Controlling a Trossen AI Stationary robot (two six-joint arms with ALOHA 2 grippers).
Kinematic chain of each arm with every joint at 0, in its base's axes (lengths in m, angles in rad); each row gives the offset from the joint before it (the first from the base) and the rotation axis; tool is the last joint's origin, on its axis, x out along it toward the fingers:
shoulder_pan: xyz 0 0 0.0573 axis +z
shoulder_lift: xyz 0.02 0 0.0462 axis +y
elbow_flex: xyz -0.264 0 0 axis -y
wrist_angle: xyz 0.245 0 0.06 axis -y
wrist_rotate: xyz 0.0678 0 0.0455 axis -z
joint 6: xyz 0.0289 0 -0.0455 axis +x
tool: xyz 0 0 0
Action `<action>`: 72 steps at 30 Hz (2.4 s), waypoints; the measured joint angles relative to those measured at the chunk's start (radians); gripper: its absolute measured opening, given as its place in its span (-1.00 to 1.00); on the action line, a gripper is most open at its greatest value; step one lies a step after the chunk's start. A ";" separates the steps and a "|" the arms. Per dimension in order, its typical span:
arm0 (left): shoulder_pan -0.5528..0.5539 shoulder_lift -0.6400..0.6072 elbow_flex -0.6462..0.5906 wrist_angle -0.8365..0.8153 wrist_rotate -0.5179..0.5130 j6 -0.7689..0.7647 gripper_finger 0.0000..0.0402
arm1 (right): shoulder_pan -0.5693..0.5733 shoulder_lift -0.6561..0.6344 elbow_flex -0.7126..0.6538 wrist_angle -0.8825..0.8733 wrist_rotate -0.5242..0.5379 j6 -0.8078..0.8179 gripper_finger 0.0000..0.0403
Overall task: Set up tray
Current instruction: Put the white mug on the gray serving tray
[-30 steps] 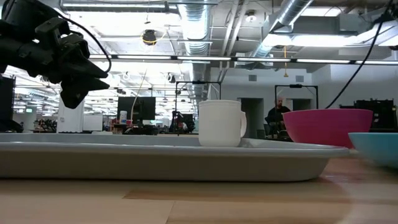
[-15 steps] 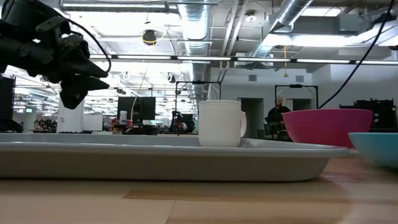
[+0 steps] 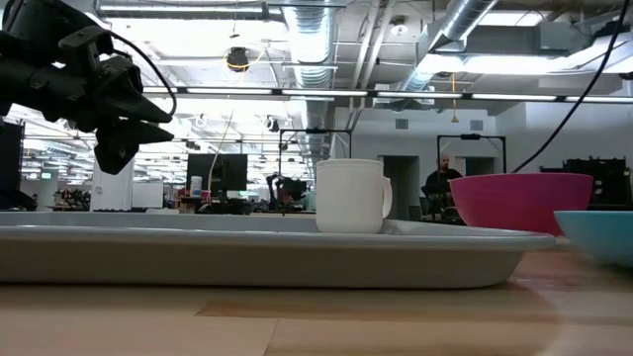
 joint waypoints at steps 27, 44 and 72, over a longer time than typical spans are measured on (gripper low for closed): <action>0.000 0.000 0.000 0.181 -0.050 -0.128 -0.44 | -0.042 -0.235 -0.167 -0.102 -0.070 -0.542 -0.35; 0.000 0.000 0.000 0.165 -0.110 -0.127 -0.44 | -0.042 -0.242 -0.230 -0.021 -0.039 -0.436 -0.06; 0.000 0.000 0.000 0.134 -0.111 -0.121 -0.44 | -0.042 -0.052 -0.230 0.076 -0.023 -0.414 -0.16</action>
